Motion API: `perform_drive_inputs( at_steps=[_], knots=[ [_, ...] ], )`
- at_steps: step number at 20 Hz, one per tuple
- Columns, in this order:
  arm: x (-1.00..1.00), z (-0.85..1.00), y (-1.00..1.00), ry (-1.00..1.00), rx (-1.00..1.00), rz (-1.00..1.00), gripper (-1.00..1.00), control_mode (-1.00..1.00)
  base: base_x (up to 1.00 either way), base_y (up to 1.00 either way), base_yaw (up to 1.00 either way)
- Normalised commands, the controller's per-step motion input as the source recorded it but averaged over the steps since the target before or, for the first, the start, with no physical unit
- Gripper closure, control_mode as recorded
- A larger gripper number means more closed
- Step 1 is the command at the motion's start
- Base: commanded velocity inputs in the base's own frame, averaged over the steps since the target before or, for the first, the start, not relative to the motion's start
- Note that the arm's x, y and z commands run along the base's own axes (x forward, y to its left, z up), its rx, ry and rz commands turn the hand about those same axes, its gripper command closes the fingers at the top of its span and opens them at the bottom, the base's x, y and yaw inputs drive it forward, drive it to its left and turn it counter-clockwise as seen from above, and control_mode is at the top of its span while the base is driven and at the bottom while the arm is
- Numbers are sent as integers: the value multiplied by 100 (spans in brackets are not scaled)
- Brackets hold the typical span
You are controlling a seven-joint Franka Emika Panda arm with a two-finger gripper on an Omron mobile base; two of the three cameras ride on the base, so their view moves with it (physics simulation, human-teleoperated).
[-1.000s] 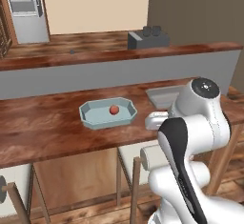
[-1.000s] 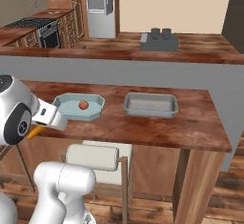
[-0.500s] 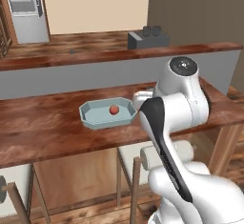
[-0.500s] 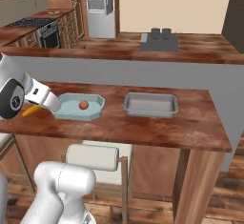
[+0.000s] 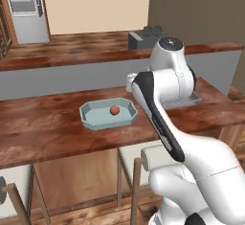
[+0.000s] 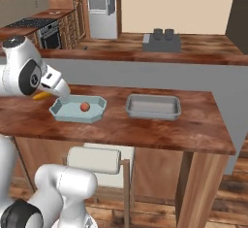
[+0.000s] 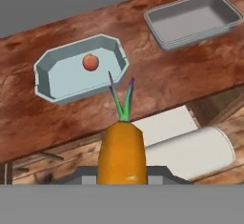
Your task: Place the cold items (carrot and peach) from the fridge in one tupperware on the dining counter. Place the warm items (kebab skewer and hot dog) in the stove area in another tupperware.
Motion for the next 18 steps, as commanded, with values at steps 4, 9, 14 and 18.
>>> perform_drive_inputs(
  at_steps=[4,9,14,18],
  knots=[
    [79,-77,38,2,5,-7,100,-100,0,0,0],
    [61,-87,29,1,1,-14,100,-100,0,0,0],
    [49,-35,5,1,5,-29,100,-100,0,0,0],
    [52,-3,3,10,1,-33,100,-100,0,0,0]
  ],
)
